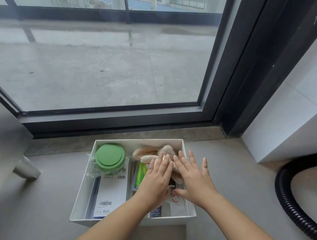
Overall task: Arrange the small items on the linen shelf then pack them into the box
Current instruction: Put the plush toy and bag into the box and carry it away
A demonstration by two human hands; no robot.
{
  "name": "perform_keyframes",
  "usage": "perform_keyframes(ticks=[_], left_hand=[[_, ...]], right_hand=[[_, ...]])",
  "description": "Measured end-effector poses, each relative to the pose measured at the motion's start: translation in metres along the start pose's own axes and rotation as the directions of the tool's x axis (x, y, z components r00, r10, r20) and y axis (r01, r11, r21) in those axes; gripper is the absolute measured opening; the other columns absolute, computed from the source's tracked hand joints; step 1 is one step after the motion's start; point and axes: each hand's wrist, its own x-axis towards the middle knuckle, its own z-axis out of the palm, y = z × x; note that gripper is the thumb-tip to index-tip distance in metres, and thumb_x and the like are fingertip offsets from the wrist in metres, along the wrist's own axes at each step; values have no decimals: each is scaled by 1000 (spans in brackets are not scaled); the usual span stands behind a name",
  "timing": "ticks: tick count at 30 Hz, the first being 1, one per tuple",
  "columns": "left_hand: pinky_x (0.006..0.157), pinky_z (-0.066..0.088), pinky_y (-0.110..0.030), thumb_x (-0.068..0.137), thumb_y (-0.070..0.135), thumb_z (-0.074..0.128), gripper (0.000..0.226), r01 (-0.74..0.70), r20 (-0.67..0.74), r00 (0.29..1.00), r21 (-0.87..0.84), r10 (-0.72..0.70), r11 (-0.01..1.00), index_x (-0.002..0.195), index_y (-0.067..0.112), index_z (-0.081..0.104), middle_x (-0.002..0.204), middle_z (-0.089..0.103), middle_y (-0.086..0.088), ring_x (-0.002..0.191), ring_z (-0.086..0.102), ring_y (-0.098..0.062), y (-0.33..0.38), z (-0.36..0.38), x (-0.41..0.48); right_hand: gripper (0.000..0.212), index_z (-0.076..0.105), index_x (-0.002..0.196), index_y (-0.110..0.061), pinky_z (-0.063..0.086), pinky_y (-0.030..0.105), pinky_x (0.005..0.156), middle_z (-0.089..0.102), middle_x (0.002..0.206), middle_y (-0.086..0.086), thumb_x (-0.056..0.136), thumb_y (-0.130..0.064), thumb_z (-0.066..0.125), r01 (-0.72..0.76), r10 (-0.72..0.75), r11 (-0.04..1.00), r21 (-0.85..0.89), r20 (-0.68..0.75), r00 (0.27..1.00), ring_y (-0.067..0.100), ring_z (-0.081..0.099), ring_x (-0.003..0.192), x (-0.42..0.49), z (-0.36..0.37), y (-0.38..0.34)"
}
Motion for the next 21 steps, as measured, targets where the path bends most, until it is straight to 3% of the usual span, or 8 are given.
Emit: perform_keyframes(ticks=[1,2,3,5,6,10,16,21], left_hand=[[107,-20,-43,90,35,51,81,-25,4,1000,9,25,1000,147,3,3,153,-8,-15,133,-25,-35,-4,2,-3],[109,-14,-46,88,35,54,82,-18,1,1000,32,18,999,147,2,8,154,-3,-17,135,-20,-37,-7,3,-6],[111,2,-52,80,36,64,86,14,20,1000,8,-14,1000,145,-1,21,152,12,-21,138,-2,-42,-9,-2,-9],[96,38,-57,58,39,81,87,15,-39,999,-59,-17,998,127,-5,52,135,47,-25,126,39,-44,-12,-8,-14],[88,45,-56,52,42,84,86,7,-88,996,-68,-13,998,120,-5,59,127,55,-23,119,48,-43,-15,-8,-16],[85,47,-52,47,50,85,87,43,-125,991,-21,-45,999,115,-1,65,122,60,-20,115,53,-39,-27,-6,-29],[100,36,-49,49,48,85,85,94,-168,982,66,-82,993,116,1,64,125,58,-18,116,53,-36,-47,-4,-46],[84,46,-53,49,47,86,83,140,-169,977,71,-127,988,115,1,65,124,59,-18,114,55,-36,-58,-9,-56]], right_hand=[[94,-15,146,-25,-11,54,109,-20,154,-2,86,-57,49,1,-1,1000,1,0,1000,25,-23,139,0,-1,-2],[94,-15,146,-25,-10,54,109,-20,154,-2,86,-57,50,3,-3,1000,3,1,1000,25,-23,139,0,-1,-5],[94,-14,146,-25,-10,54,109,-20,154,-2,86,-56,50,6,-6,1000,6,3,1000,24,-23,139,1,-2,-7],[93,-13,147,-24,-10,54,109,-20,154,-3,86,-56,50,12,-12,1000,8,5,1000,24,-23,139,1,-2,-11],[93,-12,147,-24,-10,54,109,-21,154,-3,86,-56,50,15,-15,1000,10,6,1000,23,-23,139,1,-2,-13],[94,-13,147,-22,-13,53,109,-21,154,-4,86,-55,50,29,-29,999,28,22,999,22,-23,139,0,0,-20],[94,-12,147,-23,-14,54,108,-17,155,-3,85,-54,52,54,-54,998,15,27,998,23,-22,140,-5,6,-27],[92,-13,146,-30,-14,53,108,-24,153,1,86,-52,52,90,-90,996,-16,12,996,25,-24,139,-5,11,-32]])
